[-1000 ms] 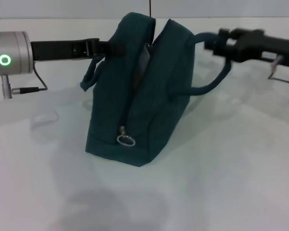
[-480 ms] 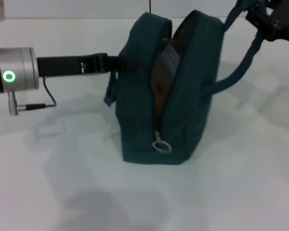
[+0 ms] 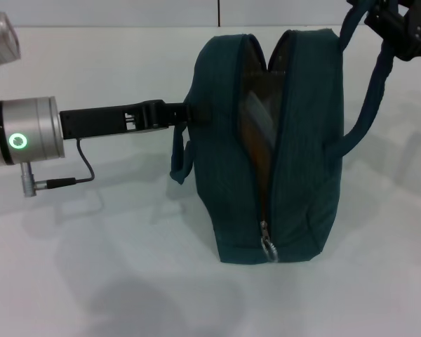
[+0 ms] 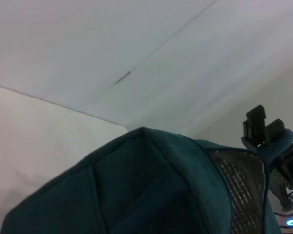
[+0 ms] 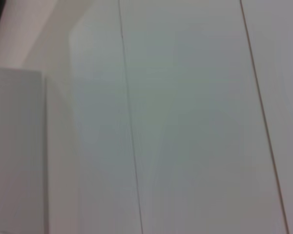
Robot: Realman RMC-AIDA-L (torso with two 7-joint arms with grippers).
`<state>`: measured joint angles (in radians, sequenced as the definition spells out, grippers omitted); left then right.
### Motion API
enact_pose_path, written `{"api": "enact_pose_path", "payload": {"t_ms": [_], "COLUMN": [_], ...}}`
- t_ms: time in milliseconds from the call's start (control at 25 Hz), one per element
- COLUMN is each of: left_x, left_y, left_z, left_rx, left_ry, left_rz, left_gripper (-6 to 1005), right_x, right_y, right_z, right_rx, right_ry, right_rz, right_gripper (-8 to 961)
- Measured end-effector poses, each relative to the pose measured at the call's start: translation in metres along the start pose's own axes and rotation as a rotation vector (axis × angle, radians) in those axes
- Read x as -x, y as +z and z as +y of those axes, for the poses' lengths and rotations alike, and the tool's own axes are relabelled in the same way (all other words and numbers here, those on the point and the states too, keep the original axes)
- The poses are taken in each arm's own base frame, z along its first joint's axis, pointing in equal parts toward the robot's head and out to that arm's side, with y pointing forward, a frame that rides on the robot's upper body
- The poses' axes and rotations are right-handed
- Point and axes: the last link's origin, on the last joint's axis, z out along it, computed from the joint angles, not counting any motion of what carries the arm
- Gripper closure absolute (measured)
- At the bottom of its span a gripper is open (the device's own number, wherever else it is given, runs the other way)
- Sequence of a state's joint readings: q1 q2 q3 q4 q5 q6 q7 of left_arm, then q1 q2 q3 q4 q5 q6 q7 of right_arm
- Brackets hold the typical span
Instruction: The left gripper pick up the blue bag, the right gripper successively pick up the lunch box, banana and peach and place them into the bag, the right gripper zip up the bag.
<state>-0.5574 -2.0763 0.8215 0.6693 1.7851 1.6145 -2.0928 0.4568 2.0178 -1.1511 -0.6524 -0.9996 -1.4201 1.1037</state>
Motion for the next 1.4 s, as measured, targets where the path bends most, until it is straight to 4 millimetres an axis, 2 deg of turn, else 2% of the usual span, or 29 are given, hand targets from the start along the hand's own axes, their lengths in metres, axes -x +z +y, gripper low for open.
{"api": "enact_pose_path", "payload": {"t_ms": [160, 200, 280, 640, 800, 1040, 1280, 1400], "left_x": [0.0, 0.0, -0.001, -0.002, -0.002, -0.001, 0.0, 0.0], "left_y": [0.0, 0.0, 0.0, 0.0, 0.001, 0.002, 0.002, 0.003], "left_z": [-0.005, -0.005, -0.005, -0.004, -0.004, -0.004, -0.004, -0.004], "left_rx": [-0.013, -0.016, -0.016, -0.011, -0.008, -0.006, -0.006, -0.008], "left_ry": [0.019, 0.026, 0.038, 0.061, 0.067, 0.074, 0.075, 0.075], "left_rz": [0.012, 0.015, 0.022, 0.034, 0.034, 0.034, 0.035, 0.036], "left_gripper": [935, 935, 935, 935, 935, 935, 935, 935], "right_x": [-0.007, -0.016, -0.019, -0.031, -0.028, -0.012, -0.001, 0.003], "right_y": [0.0, -0.004, -0.007, -0.043, -0.055, -0.073, -0.082, -0.079], "right_z": [-0.005, -0.009, -0.009, -0.002, 0.001, -0.001, -0.008, -0.005], "right_rx": [-0.02, -0.027, -0.024, 0.035, 0.035, -0.007, -0.088, -0.054], "right_ry": [0.046, 0.094, 0.121, 0.359, 0.341, 0.259, 0.201, 0.201], "right_rz": [0.066, 0.153, 0.188, 0.409, 0.386, 0.289, 0.173, 0.149], "right_gripper": [653, 653, 654, 643, 615, 573, 392, 273]}}
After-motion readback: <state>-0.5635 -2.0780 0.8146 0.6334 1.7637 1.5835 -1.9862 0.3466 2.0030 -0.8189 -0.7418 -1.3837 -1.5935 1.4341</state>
